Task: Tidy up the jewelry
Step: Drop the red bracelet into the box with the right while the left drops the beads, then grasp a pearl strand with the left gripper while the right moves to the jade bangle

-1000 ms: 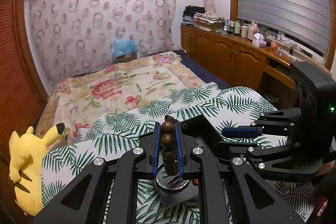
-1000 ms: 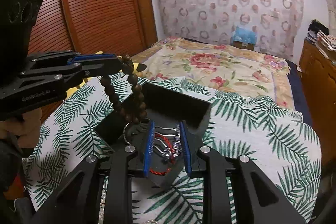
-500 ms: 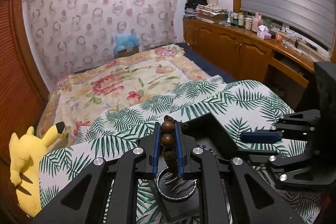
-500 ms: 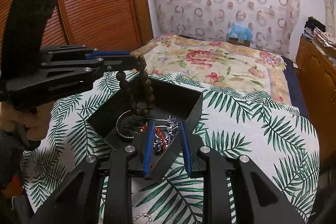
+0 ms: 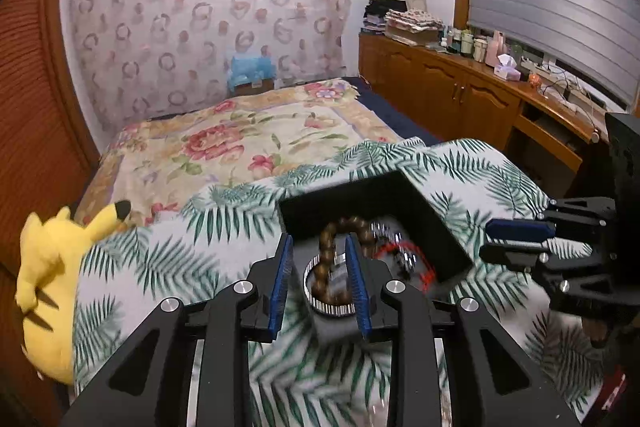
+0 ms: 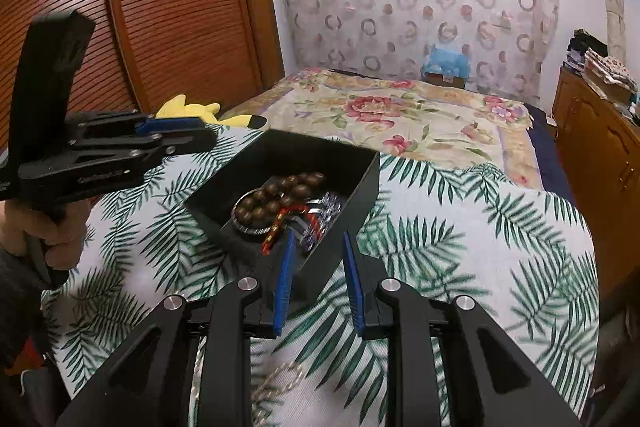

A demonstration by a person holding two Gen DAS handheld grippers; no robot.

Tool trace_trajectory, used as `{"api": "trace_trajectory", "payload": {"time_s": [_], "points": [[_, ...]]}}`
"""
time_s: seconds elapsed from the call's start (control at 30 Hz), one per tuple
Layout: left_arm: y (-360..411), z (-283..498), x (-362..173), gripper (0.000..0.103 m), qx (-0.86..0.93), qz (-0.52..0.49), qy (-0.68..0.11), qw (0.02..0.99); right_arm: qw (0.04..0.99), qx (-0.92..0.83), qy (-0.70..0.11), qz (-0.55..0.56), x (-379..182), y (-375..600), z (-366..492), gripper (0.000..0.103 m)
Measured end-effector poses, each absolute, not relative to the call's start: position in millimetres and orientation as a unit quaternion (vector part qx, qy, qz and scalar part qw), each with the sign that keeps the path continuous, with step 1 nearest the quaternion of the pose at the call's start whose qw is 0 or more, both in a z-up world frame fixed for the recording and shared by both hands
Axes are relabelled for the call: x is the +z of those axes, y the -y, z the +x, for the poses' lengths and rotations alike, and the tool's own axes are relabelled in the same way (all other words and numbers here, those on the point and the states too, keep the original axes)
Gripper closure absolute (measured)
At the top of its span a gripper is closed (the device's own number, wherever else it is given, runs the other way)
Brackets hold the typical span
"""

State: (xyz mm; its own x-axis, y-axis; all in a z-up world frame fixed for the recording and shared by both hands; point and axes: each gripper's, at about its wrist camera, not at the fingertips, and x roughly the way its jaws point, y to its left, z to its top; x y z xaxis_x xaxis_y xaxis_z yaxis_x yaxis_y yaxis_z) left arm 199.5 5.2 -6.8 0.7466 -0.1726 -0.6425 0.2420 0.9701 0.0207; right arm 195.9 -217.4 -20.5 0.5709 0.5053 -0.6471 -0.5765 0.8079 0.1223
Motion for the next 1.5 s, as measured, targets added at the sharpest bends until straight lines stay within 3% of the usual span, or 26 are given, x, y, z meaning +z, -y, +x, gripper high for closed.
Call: {"api": "trace_trajectory", "payload": {"time_s": [0.7,0.87,1.5], "points": [[-12.5,80.1,-39.3,0.075,-0.113,0.032,-0.361,0.925,0.863,0.322,-0.381,-0.077,-59.4,209.3,84.5,0.076],[-15.4,65.6,-49.8,0.065,-0.118,0.029,-0.373,0.920,0.853,0.327,-0.399,-0.078,-69.7,210.1,78.4,0.077],[2.8,49.5,-79.0,0.065,-0.152,0.034,-0.407,0.900,0.858,0.308,-0.398,-0.106,-79.7,202.3,79.4,0.078]]}}
